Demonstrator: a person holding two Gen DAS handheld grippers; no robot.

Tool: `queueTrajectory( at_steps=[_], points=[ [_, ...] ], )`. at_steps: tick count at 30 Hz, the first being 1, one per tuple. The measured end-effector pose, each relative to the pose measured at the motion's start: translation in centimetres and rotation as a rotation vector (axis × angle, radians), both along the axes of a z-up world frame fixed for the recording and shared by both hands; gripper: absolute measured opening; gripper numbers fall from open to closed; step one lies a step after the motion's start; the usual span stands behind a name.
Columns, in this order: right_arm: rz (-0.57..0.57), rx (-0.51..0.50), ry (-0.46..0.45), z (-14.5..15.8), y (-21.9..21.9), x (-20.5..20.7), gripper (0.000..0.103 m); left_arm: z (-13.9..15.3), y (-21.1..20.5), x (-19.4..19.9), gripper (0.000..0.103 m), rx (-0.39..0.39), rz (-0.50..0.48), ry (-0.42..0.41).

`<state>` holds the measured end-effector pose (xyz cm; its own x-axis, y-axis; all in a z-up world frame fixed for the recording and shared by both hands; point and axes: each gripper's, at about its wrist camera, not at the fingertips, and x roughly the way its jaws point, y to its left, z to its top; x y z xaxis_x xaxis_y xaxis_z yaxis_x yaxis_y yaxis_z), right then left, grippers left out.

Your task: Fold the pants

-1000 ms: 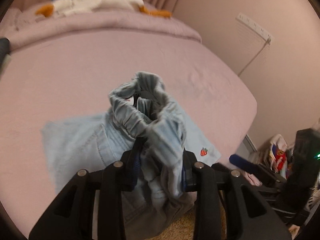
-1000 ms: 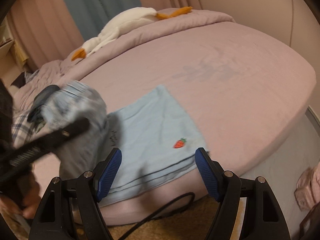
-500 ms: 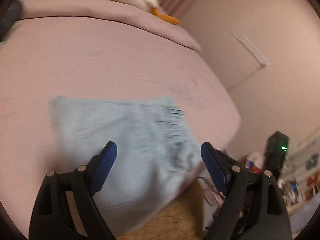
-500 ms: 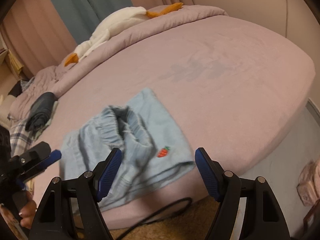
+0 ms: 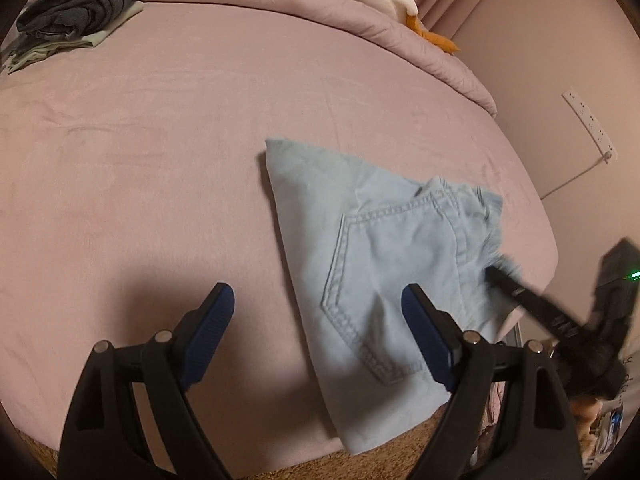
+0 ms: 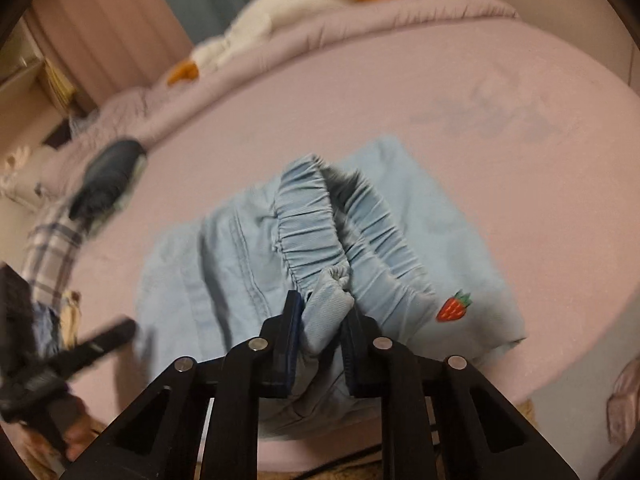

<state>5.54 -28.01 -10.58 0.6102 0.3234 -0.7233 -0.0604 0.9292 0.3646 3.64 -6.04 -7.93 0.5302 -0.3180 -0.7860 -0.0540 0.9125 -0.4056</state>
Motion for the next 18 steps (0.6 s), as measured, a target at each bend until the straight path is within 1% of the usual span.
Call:
queueTrajectory(
  at_steps=[2,4,6,8,10,14,15,16,17,18],
  points=[
    [-0.033,-0.010,-0.048,1.5,-1.0,-1.0,0.018,-0.5,-0.2,0.1,0.085,-0.002,-0.009,0.014],
    [-0.047,-0.003,-0.054,2.1,-2.1,-1.4,0.017,-1.3,-0.3,0.4,0.085,0.000,-0.015,0.035],
    [-0.050,-0.002,-0.031,1.4,-2.4,-1.1,0.017,-1.7,-0.8,0.8,0.085,0.013,-0.019,0.042],
    [-0.056,-0.024,0.022,-0.4,-2.2,-0.4,0.017,-1.9,-1.1,1.0,0.086,0.031,-0.023,0.037],
    [-0.061,-0.049,0.030,-1.5,-1.9,0.1,0.017,-1.9,-1.3,1.2,0.086,0.047,-0.028,0.030],
    [-0.068,-0.055,0.037,-0.9,-1.7,0.6,0.018,-2.1,-1.2,1.3,0.086,0.050,-0.026,0.027],
    [-0.069,-0.051,0.043,-0.8,-1.8,0.7,0.020,-2.1,-1.1,1.3,0.086,0.049,-0.025,0.026],
    [-0.073,-0.049,0.045,-0.5,-1.7,0.7,0.026,-2.1,-1.0,1.2,0.085,0.046,-0.024,0.026],
    [-0.077,-0.050,0.046,-0.4,-1.8,0.7,0.030,-2.2,-0.8,1.1,0.085,0.042,-0.023,0.025],
    [-0.078,-0.053,0.047,-0.3,-1.8,0.7,0.039,-2.1,-0.6,1.0,0.085,0.033,-0.022,0.025]
  ],
)
